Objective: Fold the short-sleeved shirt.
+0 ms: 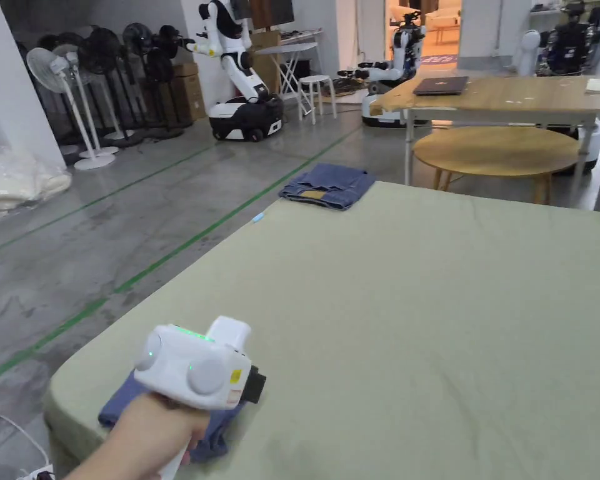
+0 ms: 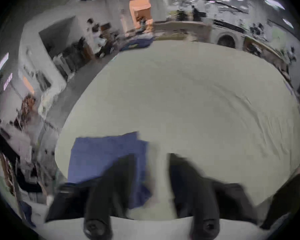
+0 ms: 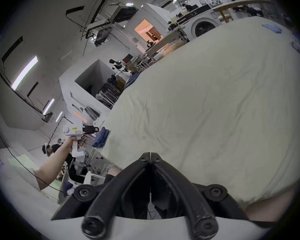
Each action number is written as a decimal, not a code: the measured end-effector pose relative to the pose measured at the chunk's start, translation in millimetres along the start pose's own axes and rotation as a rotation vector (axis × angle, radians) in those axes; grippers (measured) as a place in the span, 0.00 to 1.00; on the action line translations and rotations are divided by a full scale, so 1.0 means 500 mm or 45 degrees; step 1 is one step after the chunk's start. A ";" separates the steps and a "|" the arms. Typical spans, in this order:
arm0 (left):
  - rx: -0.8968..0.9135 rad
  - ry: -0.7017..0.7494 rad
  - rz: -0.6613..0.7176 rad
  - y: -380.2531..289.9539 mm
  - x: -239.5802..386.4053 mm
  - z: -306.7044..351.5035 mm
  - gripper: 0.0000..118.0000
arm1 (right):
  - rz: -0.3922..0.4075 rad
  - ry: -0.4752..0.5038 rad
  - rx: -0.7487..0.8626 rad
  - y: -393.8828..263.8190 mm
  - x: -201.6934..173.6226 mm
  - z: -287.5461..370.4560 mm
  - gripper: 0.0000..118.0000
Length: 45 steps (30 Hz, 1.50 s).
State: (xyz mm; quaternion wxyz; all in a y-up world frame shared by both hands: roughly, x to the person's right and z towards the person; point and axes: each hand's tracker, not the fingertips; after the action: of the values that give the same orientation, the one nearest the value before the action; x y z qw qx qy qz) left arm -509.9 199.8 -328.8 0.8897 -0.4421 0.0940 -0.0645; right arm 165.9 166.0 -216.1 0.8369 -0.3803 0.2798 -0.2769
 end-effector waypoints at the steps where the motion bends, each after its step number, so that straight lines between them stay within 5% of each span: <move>1: 0.046 0.026 -0.047 -0.003 0.045 0.013 0.10 | 0.009 0.002 0.013 0.001 -0.004 0.007 0.00; 9: 0.420 -0.313 -0.024 0.023 0.356 0.140 0.00 | 0.068 -0.114 0.173 0.024 -0.009 0.058 0.00; 14: 0.599 -0.390 0.022 0.083 0.498 0.247 0.00 | 0.258 -0.360 0.342 0.070 -0.068 0.091 0.00; 23: 0.975 -0.329 0.019 0.178 0.583 0.445 0.00 | 0.600 -0.670 0.732 0.234 -0.244 0.153 0.00; 29: 1.072 -0.343 0.155 0.217 0.605 0.518 0.00 | 0.717 -0.792 0.879 0.306 -0.345 0.126 0.00; 45: 1.131 -0.448 0.147 0.254 0.676 0.538 0.00 | 0.706 -0.861 1.015 0.382 -0.420 0.067 0.00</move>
State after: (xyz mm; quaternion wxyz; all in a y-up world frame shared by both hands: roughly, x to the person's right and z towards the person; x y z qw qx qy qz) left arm -116.4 417.7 -308.3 0.9970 -0.0177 -0.0702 0.0268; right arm 91.6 430.9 -294.6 0.9991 -0.0161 -0.0390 0.0049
